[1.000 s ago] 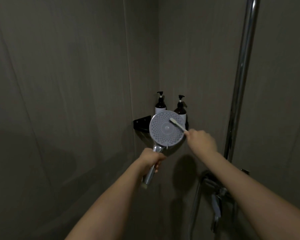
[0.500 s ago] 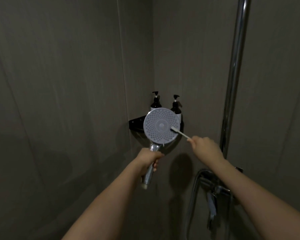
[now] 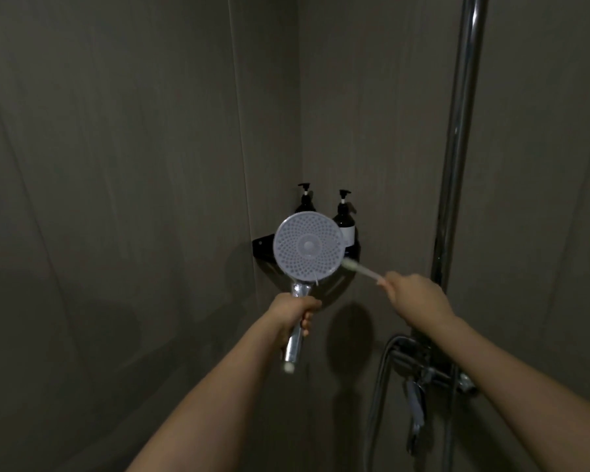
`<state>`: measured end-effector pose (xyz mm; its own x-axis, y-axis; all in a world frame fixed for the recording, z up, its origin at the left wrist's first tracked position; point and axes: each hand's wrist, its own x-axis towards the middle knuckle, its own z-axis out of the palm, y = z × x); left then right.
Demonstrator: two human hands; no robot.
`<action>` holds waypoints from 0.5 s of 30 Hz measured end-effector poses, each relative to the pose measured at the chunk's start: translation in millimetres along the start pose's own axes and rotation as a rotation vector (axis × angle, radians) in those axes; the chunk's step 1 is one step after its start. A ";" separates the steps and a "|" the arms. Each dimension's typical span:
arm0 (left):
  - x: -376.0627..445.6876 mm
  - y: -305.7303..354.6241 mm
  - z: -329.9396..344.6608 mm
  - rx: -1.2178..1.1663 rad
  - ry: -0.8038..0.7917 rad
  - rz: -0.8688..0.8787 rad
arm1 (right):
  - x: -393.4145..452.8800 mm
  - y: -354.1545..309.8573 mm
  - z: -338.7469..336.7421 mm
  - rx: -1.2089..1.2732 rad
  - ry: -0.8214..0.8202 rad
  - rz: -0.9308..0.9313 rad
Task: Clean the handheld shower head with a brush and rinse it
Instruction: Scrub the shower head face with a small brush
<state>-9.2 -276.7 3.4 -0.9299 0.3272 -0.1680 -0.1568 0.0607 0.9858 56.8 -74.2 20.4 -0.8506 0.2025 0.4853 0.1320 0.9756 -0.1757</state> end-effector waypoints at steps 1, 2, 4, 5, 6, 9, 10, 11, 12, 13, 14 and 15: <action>0.6 0.8 -1.8 -0.018 0.009 0.005 | 1.4 1.9 -2.6 0.051 0.047 0.070; 1.1 1.2 -3.8 -0.021 0.015 0.011 | 1.9 1.2 -5.2 0.079 0.094 0.088; 1.4 1.0 -5.0 0.014 0.026 0.024 | 1.3 -9.9 -10.2 0.081 0.064 0.002; 1.0 -0.2 -3.5 0.035 0.026 0.024 | 1.4 -21.7 -12.3 0.068 0.010 -0.063; 1.0 -2.3 -0.6 0.052 0.021 0.021 | 1.2 -35.0 -15.1 0.059 -0.046 -0.120; 1.0 -6.1 10.3 0.084 -0.001 0.014 | 7.2 -66.5 -17.2 0.031 -0.137 -0.201; 1.1 -6.3 12.0 0.088 -0.011 0.020 | 8.5 -72.6 -17.4 -0.013 -0.162 -0.231; 1.0 -5.8 12.3 0.092 -0.020 0.027 | 10.0 -74.6 -17.4 -0.065 -0.197 -0.254; 0.9 -5.3 11.0 0.100 -0.030 0.036 | 10.4 -73.2 -17.8 -0.115 -0.226 -0.262; 1.1 -4.8 8.6 0.107 -0.036 0.043 | 9.8 -69.3 -18.4 -0.149 -0.237 -0.251; 2.3 -5.2 5.6 0.113 -0.038 0.052 | 9.3 -63.7 -19.4 -0.170 -0.223 -0.235; 3.4 -5.6 2.5 0.108 -0.038 0.057 | 9.3 -57.7 -19.9 -0.180 -0.198 -0.219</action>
<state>-10.6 -273.6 -2.7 -0.9226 0.3687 -0.1134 -0.0650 0.1412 0.9878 51.5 -126.9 52.1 -0.9486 -0.0162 0.3161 0.0084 0.9970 0.0765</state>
